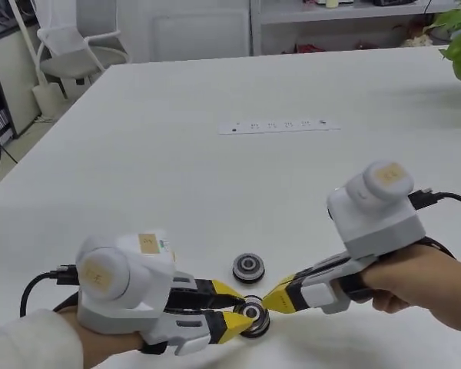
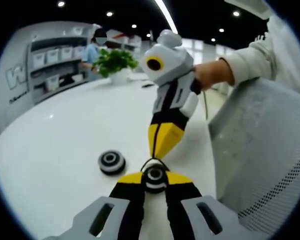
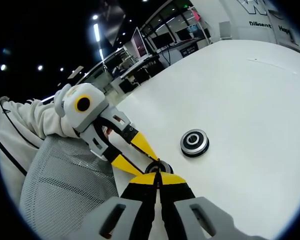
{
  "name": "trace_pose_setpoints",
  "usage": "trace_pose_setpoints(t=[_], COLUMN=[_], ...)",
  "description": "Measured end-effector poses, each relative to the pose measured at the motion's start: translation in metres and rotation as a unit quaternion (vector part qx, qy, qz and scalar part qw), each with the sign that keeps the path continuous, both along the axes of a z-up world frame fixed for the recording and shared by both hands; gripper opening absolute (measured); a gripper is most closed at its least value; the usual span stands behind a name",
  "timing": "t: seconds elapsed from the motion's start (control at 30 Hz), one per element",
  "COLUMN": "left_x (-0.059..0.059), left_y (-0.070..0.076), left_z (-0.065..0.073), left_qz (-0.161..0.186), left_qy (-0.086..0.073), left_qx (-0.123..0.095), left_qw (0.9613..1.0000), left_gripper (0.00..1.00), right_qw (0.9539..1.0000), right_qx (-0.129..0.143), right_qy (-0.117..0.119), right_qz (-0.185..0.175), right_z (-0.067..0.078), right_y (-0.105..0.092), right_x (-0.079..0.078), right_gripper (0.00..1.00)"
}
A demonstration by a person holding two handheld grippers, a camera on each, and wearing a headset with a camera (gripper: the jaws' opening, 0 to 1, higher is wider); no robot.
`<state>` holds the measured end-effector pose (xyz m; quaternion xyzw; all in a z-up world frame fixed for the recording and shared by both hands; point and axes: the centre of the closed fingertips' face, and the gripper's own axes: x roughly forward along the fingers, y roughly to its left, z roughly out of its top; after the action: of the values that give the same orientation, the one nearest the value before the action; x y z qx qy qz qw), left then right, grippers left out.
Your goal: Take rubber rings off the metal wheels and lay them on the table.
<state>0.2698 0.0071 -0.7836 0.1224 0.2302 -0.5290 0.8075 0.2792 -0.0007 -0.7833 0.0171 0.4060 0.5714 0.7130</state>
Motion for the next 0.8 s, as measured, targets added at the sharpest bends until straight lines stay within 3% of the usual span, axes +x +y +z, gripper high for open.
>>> trace_pose_setpoints(t=[0.1,0.67,0.8], left_x=[0.000,0.004,0.002], left_y=[0.002,0.018,0.019], left_z=[0.004,0.047,0.052], left_qz=[-0.003,0.018,0.014], left_qy=[-0.010,-0.034,-0.045], left_qx=[0.004,-0.043,-0.037], left_qw=[0.9999,0.9983,0.9982], left_gripper=[0.18,0.39,0.47], right_qw=[1.0000,0.9994,0.9991], right_qx=[-0.001,0.023,0.032], right_qy=[-0.001,-0.004,-0.005], right_qz=[0.000,-0.024,-0.028], right_z=[0.001,0.018,0.023], right_y=[0.000,-0.001,0.000], right_x=[0.000,0.003,0.004], right_gripper=[0.00,0.00,0.00])
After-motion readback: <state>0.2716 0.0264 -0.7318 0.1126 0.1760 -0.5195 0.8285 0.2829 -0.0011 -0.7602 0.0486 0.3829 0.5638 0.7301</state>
